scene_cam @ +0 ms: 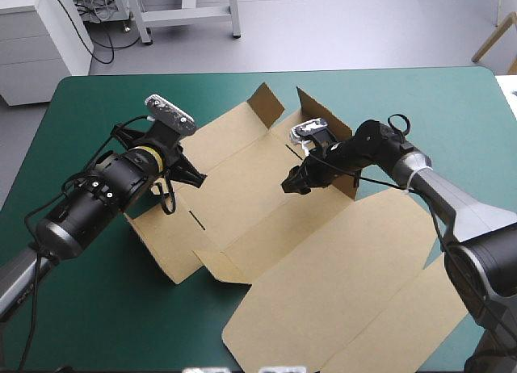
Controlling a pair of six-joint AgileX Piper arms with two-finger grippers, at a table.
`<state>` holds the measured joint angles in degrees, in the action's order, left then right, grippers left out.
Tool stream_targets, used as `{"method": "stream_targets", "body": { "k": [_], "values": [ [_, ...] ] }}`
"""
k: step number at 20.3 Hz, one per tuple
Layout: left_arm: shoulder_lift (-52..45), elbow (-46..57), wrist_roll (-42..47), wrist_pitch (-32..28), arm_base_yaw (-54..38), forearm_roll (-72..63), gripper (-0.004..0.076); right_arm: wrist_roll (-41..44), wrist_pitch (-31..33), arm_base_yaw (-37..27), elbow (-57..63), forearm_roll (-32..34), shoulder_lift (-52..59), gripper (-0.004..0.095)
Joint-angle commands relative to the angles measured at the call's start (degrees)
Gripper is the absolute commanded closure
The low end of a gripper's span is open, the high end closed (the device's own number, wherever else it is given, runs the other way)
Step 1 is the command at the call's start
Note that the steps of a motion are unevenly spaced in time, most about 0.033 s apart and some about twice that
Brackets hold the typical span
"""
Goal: Fold the box
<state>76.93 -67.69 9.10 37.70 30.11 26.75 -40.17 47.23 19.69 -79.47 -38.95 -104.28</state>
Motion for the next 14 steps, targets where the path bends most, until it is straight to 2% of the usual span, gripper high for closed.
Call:
{"method": "stream_targets", "body": {
  "k": [1, 14],
  "values": [
    [-1.7, -2.1, 0.5, -2.5, 0.1, 1.1, 0.0734, 0.0, -0.1, 0.1, -1.7, -1.3, 2.8, 0.0382],
    [-1.7, -2.1, 0.5, -2.5, 0.1, 1.0, 0.0734, 0.0, 1.5, 0.1, -1.7, 0.5, 2.8, 0.0382]
  ]
}}
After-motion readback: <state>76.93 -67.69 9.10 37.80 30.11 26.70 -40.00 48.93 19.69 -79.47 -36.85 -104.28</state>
